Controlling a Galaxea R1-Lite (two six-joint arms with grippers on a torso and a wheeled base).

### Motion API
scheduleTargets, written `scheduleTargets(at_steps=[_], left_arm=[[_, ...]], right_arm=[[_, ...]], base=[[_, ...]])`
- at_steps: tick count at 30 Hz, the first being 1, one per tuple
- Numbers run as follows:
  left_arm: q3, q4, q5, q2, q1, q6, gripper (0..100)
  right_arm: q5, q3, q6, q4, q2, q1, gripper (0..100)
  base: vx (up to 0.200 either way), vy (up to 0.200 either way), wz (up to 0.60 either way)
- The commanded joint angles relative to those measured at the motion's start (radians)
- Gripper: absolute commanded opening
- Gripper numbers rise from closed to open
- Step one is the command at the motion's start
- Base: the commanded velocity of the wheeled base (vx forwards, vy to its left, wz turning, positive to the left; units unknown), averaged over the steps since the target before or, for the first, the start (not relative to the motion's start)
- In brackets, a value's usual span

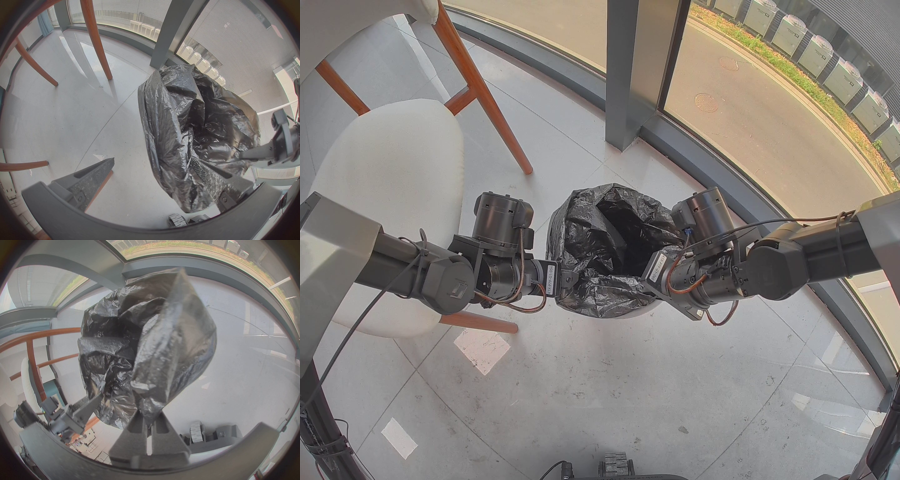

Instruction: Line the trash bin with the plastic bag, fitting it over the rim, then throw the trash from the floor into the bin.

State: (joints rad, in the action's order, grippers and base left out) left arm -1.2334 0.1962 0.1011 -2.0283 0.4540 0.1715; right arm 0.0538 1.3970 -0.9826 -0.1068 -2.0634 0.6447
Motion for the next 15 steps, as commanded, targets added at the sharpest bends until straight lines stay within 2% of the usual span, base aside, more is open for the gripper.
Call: scheduleTargets(at_steps=[1,11,12,15], left_arm=[[0.008,0.0,0.0,-0.006,-0.002,0.002,100],[0.009,0.0,0.003,0.003,-0.005,0.003,100],[0.017,0.0,0.005,0.003,-0.005,0.008,100],[0.04,0.006,0.008,0.005,-0.003,0.042,100]], right_arm=[[-0.006,-0.059,0.001,-0.031,0.057,0.001,0],[-0.015,-0.245,0.016,-0.022,0.071,0.044,0],[-0.022,-0.253,0.018,-0.022,0.072,0.047,100],[-0.028,-0.248,0.005,-0.021,0.075,0.075,100]], base=[[0.0,0.0,0.0],[0.0,0.0,0.0],[0.0,0.0,0.0],[0.0,0.0,0.0]])
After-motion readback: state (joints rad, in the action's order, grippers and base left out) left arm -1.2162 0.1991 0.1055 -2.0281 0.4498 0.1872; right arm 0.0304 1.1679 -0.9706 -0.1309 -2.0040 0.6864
